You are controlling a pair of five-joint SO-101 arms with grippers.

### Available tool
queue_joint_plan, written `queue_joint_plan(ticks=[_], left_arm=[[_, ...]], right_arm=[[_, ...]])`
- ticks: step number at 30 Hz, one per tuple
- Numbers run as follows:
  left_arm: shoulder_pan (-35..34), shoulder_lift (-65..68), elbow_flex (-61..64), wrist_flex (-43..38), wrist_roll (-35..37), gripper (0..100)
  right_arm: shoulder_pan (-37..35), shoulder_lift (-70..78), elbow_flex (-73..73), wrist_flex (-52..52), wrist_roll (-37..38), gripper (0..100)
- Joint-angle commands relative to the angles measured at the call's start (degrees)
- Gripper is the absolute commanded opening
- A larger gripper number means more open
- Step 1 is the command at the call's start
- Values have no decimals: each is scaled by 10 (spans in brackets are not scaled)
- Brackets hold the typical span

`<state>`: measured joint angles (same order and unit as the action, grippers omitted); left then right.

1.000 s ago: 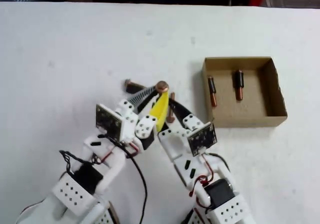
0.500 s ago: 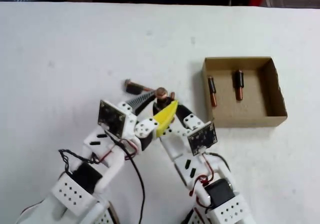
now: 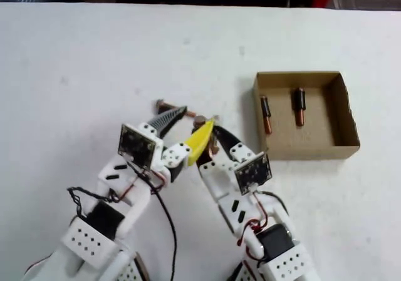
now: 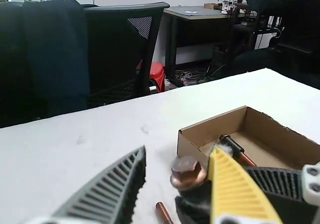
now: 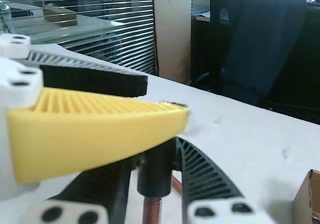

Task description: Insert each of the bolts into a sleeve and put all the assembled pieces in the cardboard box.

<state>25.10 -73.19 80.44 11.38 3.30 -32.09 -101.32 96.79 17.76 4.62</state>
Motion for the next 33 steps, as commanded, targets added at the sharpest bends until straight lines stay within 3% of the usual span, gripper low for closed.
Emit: queue_joint_plan(ticks=[1, 9, 18, 26, 33], left_arm=[[-18, -11, -37, -7, -6, 219], [-122, -11, -136, 9, -5, 214], [-141, -79, -225, 292, -3, 214], [-160, -193, -225, 382, -5, 72], [-240, -243, -221, 471, -5, 64]], right_arm=[[8, -7, 1, 2, -5, 17], [9, -11, 1, 35, -5, 17], [71, -11, 1, 38, -5, 17], [111, -11, -50, 74, -5, 17], [160, -7, -167, 215, -4, 17]])
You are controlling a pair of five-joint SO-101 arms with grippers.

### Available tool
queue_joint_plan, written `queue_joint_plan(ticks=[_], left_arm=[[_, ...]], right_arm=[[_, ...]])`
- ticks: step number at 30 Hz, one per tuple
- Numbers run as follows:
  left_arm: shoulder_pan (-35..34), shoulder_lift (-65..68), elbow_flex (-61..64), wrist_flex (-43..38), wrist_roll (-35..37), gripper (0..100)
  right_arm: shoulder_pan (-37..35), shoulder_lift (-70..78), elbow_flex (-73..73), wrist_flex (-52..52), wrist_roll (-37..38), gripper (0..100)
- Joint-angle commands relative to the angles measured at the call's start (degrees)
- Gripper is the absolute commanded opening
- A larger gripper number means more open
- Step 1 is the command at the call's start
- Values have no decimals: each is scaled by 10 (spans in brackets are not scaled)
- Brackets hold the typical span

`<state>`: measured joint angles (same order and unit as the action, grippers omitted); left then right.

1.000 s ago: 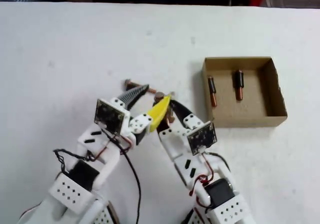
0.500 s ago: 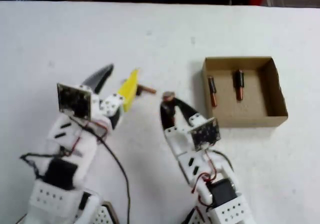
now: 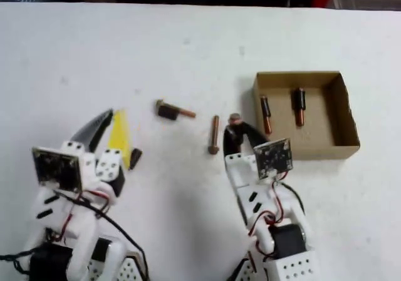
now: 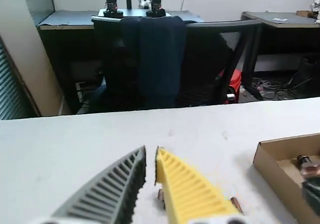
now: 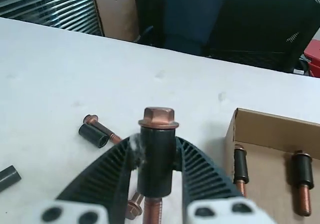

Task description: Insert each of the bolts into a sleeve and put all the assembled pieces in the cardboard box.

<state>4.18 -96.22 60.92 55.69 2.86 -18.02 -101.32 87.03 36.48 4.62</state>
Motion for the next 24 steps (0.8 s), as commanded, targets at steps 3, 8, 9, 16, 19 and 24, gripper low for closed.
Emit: queue_joint_plan(ticks=[3, 8, 9, 16, 19, 24], left_arm=[[-64, -39, 1, 38, -1, 61], [-78, -80, 56, 39, 0, 23], [-78, -80, 66, 37, 0, 21], [-78, -80, 141, 35, 1, 22], [-78, -80, 175, 35, 1, 22], [-79, -80, 232, 35, -2, 23]], right_arm=[[24, -6, -99, 59, 17, 17], [24, -3, -156, 113, 39, 17], [25, 4, -171, 123, 39, 17], [69, 231, -331, 163, 43, 17], [105, 371, -390, 160, 74, 17], [161, 585, -487, 160, 84, 17]])
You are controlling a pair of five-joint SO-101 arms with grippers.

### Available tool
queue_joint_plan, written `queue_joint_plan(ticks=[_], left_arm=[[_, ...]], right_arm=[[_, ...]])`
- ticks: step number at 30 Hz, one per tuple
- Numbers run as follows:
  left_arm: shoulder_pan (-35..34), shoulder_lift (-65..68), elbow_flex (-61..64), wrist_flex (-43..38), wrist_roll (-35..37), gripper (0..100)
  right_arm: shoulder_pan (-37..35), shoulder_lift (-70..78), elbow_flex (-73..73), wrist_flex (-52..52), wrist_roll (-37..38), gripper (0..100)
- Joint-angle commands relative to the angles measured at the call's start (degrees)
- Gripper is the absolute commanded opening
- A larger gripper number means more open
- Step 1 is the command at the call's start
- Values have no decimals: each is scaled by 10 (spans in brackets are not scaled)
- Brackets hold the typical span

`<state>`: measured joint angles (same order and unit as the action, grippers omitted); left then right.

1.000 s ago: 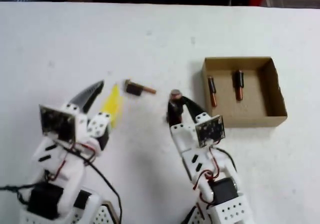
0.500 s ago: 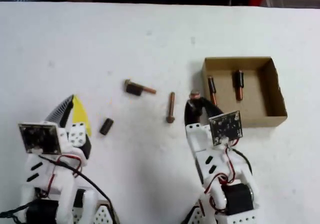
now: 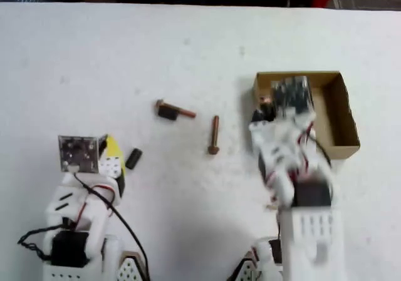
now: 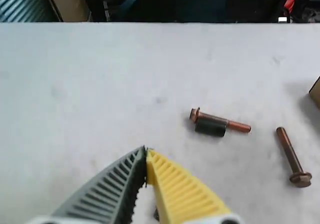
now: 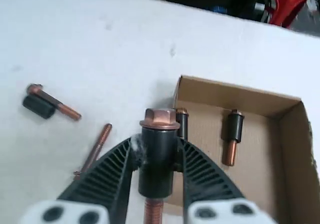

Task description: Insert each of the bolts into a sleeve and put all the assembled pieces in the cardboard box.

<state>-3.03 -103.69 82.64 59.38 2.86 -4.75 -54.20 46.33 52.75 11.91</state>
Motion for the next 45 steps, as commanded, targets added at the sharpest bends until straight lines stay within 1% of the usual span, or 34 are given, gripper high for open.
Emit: queue_joint_plan(ticks=[1, 10, 24, 27, 29, 33, 37, 39, 42, 45], left_arm=[[-7, -6, 24, -2, -2, 23], [-7, -6, 83, -2, -2, 23], [-7, -6, 88, -1, -2, 23], [-7, -6, 92, -2, -2, 23], [-7, -6, 105, -12, -2, 23], [-7, -6, 135, -60, -2, 23], [-7, -6, 140, -67, -2, 23], [-7, -6, 140, -67, -2, 23], [-7, -6, 141, -67, -2, 23], [-7, -6, 141, -67, -2, 23]], right_arm=[[36, 151, -102, -3, 11, 17], [76, 418, -293, -3, 11, 17], [117, 742, -539, -1, 13, 18], [114, 807, -576, -2, 52, 18], [114, 844, -600, -1, 61, 18], [116, 893, -644, 1, 62, 31], [116, 902, -651, 10, 62, 123], [113, 895, -652, 13, 62, 146], [113, 866, -651, 15, 62, 139], [113, 828, -651, 44, 63, 139]])
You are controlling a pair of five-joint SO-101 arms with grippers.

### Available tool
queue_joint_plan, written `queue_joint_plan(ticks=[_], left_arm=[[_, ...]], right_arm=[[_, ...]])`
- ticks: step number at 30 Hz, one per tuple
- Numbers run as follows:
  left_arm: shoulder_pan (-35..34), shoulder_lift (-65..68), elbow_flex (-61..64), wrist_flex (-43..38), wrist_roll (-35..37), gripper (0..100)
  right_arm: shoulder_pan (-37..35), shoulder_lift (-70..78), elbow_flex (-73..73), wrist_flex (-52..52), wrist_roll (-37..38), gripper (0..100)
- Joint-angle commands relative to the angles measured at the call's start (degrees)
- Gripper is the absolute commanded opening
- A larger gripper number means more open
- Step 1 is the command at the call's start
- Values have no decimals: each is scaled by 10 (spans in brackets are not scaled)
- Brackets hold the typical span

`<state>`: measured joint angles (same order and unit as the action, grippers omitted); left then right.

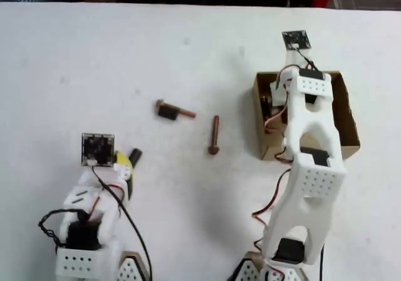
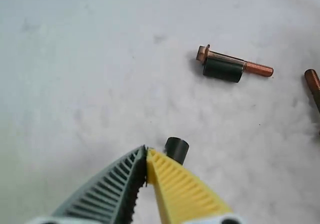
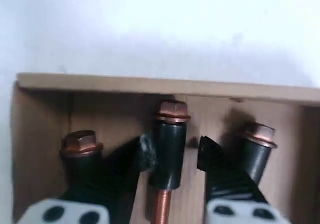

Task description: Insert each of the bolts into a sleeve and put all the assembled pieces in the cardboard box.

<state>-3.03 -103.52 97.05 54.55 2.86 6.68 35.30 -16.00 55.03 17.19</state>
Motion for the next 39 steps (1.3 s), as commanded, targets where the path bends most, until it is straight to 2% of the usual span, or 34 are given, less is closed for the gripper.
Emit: queue_joint_plan(ticks=[1, 6, 11, 16, 21, 30, 35, 39], left_arm=[[-7, -7, -4, -18, -2, 23], [-7, -7, -5, -18, -2, 23], [-7, -7, -12, -12, -2, 23], [-20, -7, -69, 65, -2, 22], [-41, -7, -74, 68, -2, 22], [-51, -7, -75, 70, -2, 22], [-92, -8, -86, 76, -2, 22], [-101, -8, -100, 104, -2, 22]], right_arm=[[-1, -80, -27, 31, 11, 139], [-3, -155, -27, 65, 11, 139], [-36, -239, -25, 120, 6, 139], [-102, -327, -25, 203, 5, 138], [-189, -388, -25, 252, 5, 138], [-293, -400, 3, 254, 5, 138], [-345, -396, 25, 249, 13, 138], [-379, -384, 62, 207, 112, 138]])
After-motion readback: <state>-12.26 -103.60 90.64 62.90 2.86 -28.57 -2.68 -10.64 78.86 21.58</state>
